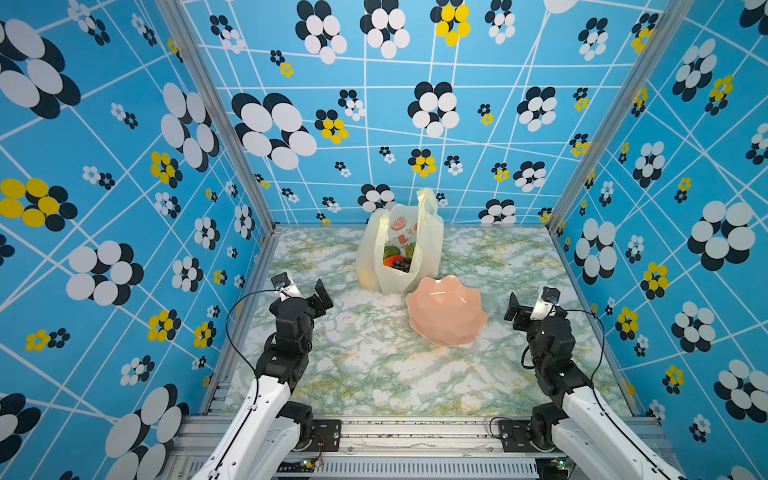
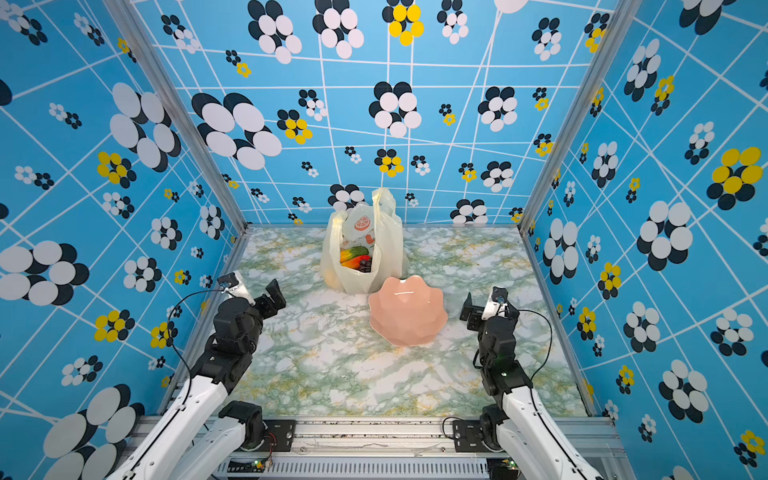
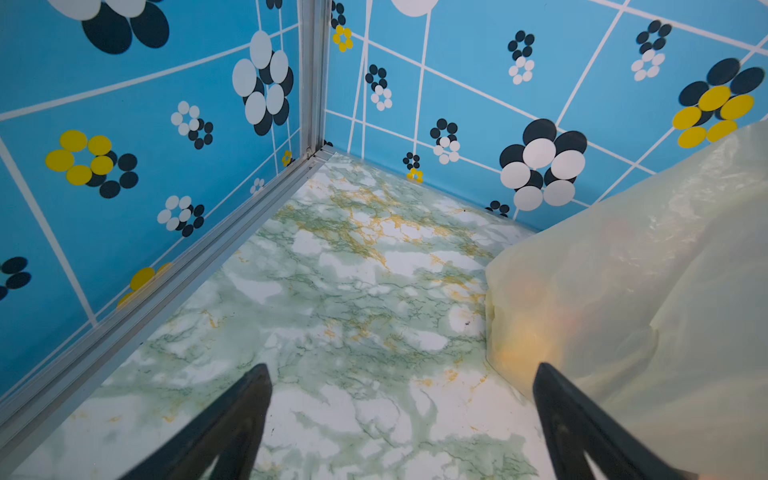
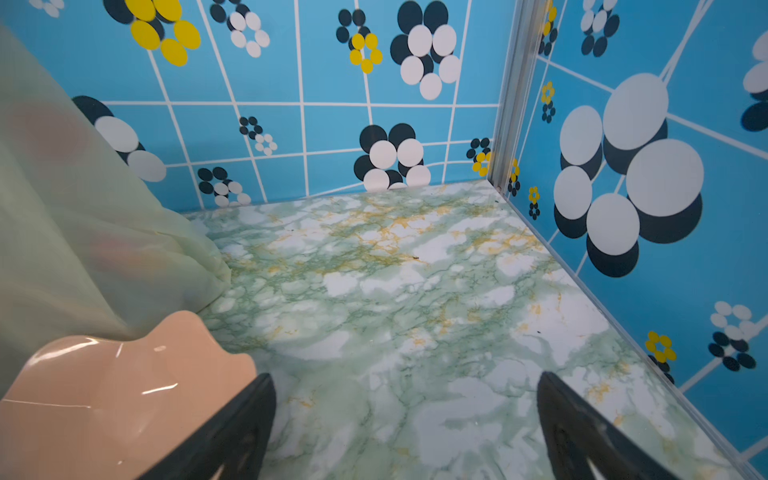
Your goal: Place the fruits into the plastic bag
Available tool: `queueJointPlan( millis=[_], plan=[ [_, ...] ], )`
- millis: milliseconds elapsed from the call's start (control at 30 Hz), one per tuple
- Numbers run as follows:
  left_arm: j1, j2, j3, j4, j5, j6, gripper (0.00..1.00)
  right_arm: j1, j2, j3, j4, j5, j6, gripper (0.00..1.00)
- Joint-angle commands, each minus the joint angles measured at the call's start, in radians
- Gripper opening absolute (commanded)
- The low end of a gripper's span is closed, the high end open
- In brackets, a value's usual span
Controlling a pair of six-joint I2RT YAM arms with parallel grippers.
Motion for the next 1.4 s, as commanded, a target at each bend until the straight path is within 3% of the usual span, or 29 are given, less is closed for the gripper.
queueJointPlan(
  millis=[0, 467, 633, 900, 1167, 1367],
  plan=[
    [0.028, 0.061, -0.016, 0.078, -0.022, -0.017, 0.99, -0.028, 0.072, -0.010, 0.162, -0.007, 0.026, 0.99],
    [0.097, 0.302, -0.034, 0.211, -0.017, 0.040, 0.99, -0.174, 0.511, -0.019, 0.531, -0.160, 0.023, 0.99],
    [0.106, 0.384, 0.008, 0.215, -0.048, 0.053, 0.99, -0.206, 0.604, -0.001, 0.601, -0.195, 0.023, 0.99],
    [0.096, 0.451, 0.040, 0.243, 0.002, 0.154, 0.99, -0.229, 0.844, -0.020, 0.899, -0.290, 0.015, 0.99],
    [0.078, 0.456, -0.012, 0.297, 0.000, 0.203, 0.99, -0.256, 0.823, 0.017, 0.798, -0.355, 0.026, 0.99],
    [0.067, 0.484, -0.085, 0.447, 0.007, 0.219, 0.99, -0.262, 0.823, 0.025, 0.784, -0.353, 0.035, 0.99]
  ],
)
